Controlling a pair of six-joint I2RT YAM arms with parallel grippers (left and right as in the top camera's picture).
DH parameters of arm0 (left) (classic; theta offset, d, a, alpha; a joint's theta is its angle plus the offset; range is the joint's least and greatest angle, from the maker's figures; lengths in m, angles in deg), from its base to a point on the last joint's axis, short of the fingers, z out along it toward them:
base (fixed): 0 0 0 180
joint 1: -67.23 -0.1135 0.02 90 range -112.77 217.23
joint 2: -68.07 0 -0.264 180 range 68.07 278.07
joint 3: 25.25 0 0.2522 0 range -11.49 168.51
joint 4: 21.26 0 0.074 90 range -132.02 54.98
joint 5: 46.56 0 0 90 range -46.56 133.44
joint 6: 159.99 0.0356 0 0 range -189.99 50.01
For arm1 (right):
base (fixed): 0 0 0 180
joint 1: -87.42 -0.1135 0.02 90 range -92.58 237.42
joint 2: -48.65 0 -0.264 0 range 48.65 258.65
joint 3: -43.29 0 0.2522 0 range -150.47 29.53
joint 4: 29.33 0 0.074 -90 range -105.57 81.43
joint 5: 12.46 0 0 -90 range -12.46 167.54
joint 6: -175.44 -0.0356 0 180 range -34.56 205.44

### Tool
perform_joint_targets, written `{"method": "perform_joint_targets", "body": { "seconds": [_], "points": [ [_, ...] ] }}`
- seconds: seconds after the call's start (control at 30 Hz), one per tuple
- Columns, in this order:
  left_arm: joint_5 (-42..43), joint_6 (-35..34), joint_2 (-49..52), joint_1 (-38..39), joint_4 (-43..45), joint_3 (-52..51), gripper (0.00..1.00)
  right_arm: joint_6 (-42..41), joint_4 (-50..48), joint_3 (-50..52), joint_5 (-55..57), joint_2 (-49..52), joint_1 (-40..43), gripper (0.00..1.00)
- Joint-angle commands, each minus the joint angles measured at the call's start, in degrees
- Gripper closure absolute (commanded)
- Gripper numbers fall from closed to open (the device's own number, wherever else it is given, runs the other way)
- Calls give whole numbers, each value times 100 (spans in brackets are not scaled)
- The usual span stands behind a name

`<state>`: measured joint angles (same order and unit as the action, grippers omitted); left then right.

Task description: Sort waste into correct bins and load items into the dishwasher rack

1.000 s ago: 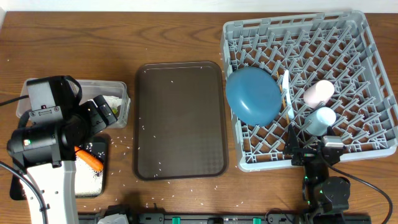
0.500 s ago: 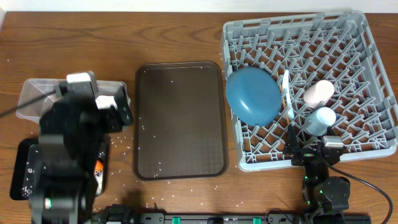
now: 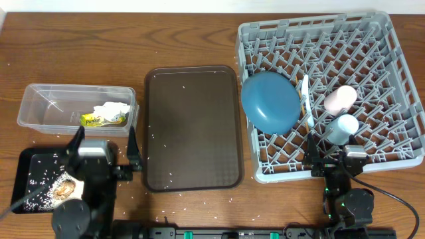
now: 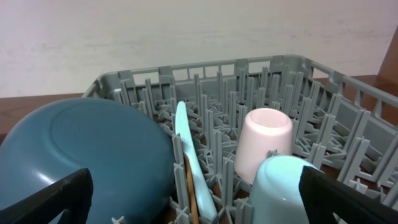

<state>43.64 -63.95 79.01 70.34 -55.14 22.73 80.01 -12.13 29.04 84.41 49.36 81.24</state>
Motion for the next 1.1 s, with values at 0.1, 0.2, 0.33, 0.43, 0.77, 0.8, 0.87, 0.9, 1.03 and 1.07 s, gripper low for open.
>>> {"method": "perform_joint_targets", "body": {
  "seconds": [0.1, 0.2, 0.33, 0.43, 0.77, 0.8, 0.87, 0.9, 1.03, 1.07],
  "points": [
    [221, 79, -1010, 7, 330, -997, 2, -50, 17, 17, -26, -22, 20, 1],
    [317, 79, -1073, 9, 632, -1373, 2, -50, 17, 17, -26, -22, 20, 1],
    [433, 76, -1084, 9, 1167, -1904, 2, -50, 17, 17, -26, -22, 20, 1],
    [428, 79, -1084, 9, 1663, -2365, 2, -50, 17, 17, -26, -22, 20, 1],
    [428, 57, -1084, 13, 2636, -3399, 2, -50, 17, 17, -26, -22, 20, 1],
    [431, 57, -1084, 13, 2618, -3399, 2, -50, 17, 17, -26, -22, 20, 1],
    [431, 57, -1084, 13, 2621, -3399, 2, -50, 17, 17, -26, -22, 20, 1],
    [431, 57, -1082, 13, 2621, -3399, 2, -50, 17, 17, -26, -22, 20, 1],
    [431, 57, -1082, 13, 2621, -3399, 2, -50, 17, 17, -26, -22, 20, 1],
    [428, 57, -1078, 13, 2618, -3399, 2, -50, 17, 17, -26, -22, 20, 1]
  ]
}}
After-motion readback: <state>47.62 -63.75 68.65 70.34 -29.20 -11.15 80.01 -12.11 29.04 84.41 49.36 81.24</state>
